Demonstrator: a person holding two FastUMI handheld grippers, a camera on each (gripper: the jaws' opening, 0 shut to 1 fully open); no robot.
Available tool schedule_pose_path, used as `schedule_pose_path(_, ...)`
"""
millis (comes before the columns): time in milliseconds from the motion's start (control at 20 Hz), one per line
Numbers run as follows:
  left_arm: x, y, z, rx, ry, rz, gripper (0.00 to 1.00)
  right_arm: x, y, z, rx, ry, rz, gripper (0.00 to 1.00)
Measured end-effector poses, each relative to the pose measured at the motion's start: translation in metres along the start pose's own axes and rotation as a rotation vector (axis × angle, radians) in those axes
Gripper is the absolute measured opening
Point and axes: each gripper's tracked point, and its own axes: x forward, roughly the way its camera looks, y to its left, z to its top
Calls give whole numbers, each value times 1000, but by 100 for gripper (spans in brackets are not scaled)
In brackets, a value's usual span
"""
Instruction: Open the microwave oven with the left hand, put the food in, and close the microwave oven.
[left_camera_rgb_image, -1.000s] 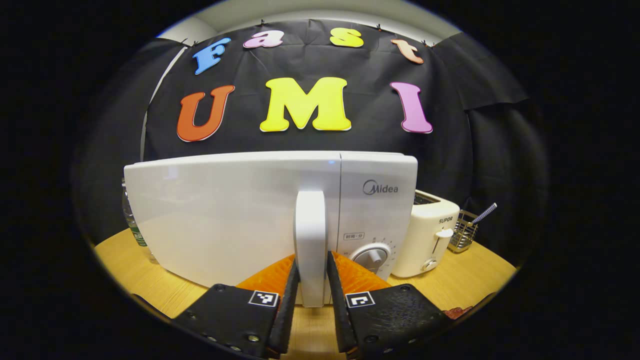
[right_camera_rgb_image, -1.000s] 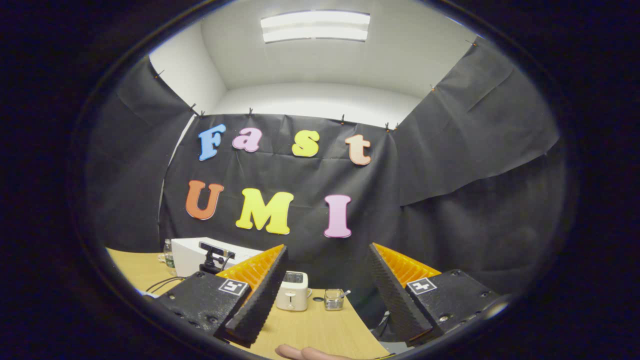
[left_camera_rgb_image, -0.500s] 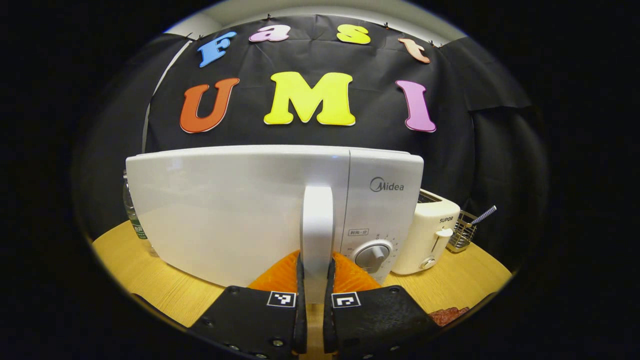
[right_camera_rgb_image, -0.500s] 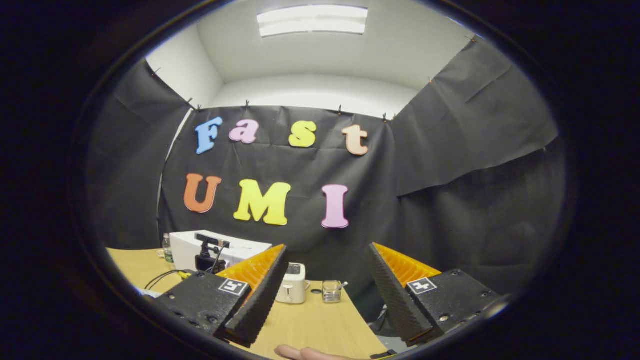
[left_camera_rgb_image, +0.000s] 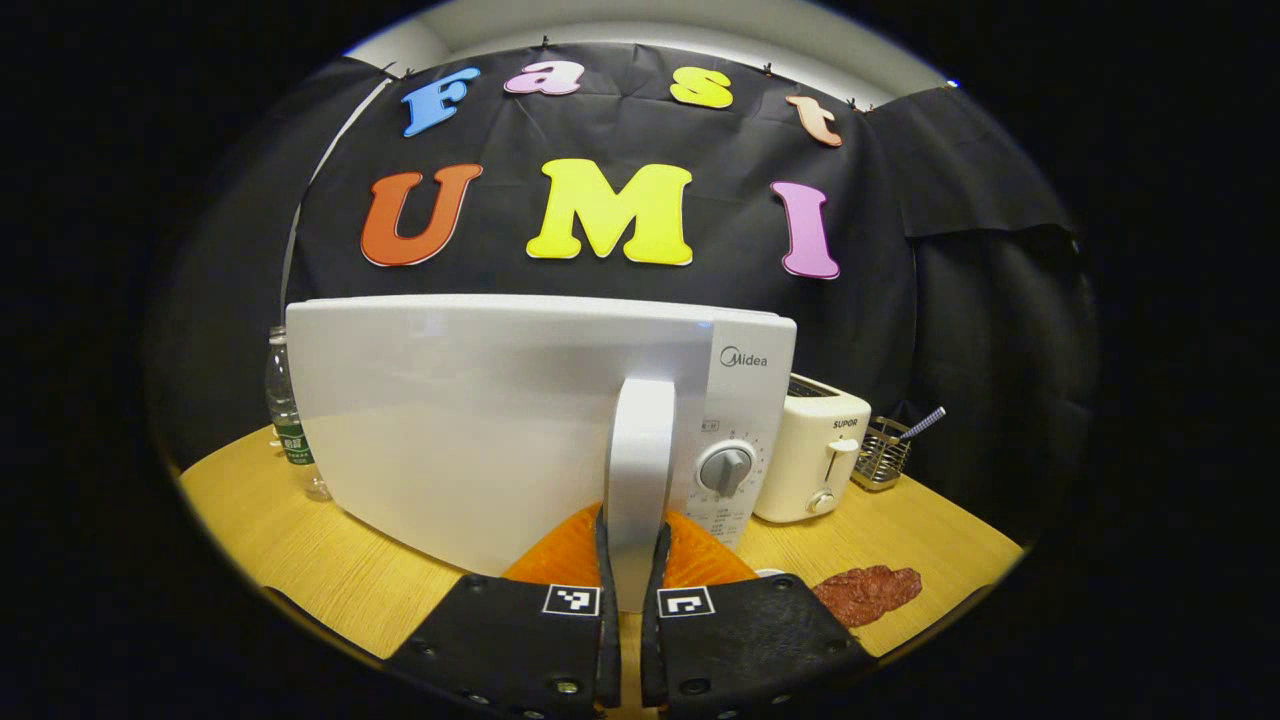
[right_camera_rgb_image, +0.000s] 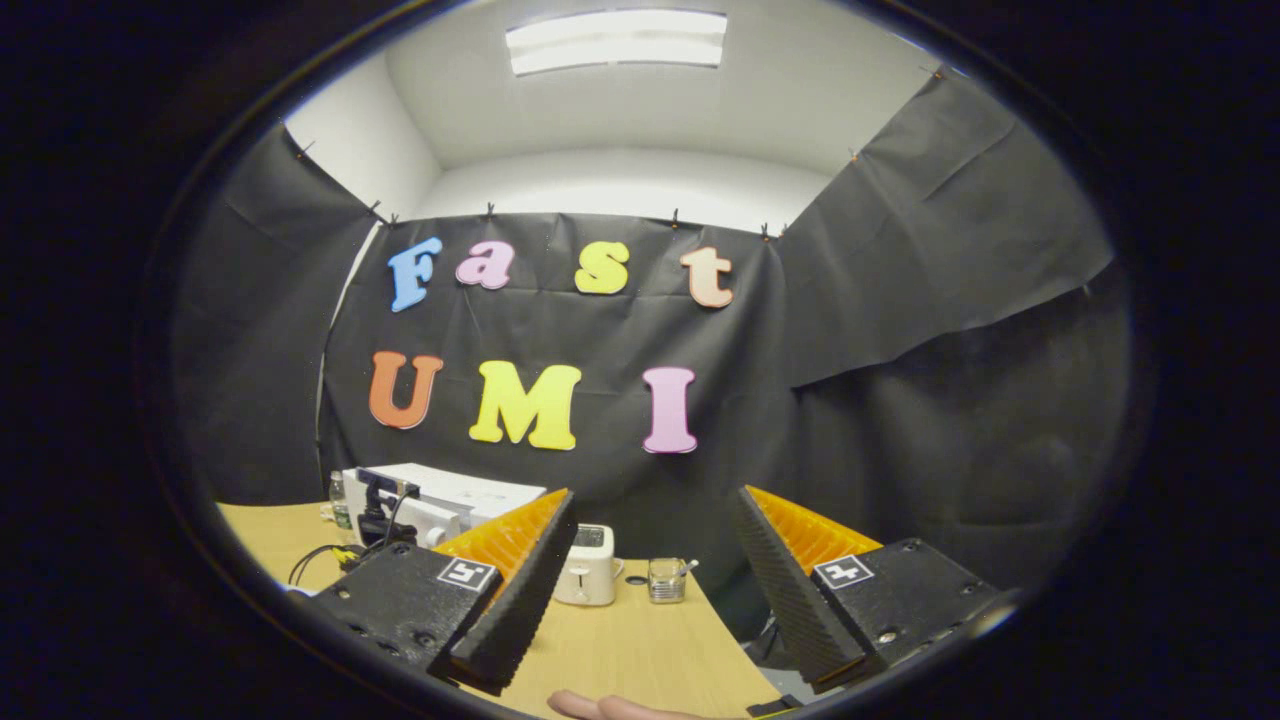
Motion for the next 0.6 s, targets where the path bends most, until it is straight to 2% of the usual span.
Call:
schedule_pose_path(300, -46, 15, -8, 23, -12, -48, 6, -14, 21, 0, 63, 34, 30, 100)
schedule_pose_path(600, -107, 54, -16, 17, -29, -12, 8, -28, 50, 2, 65, 23, 99, 100)
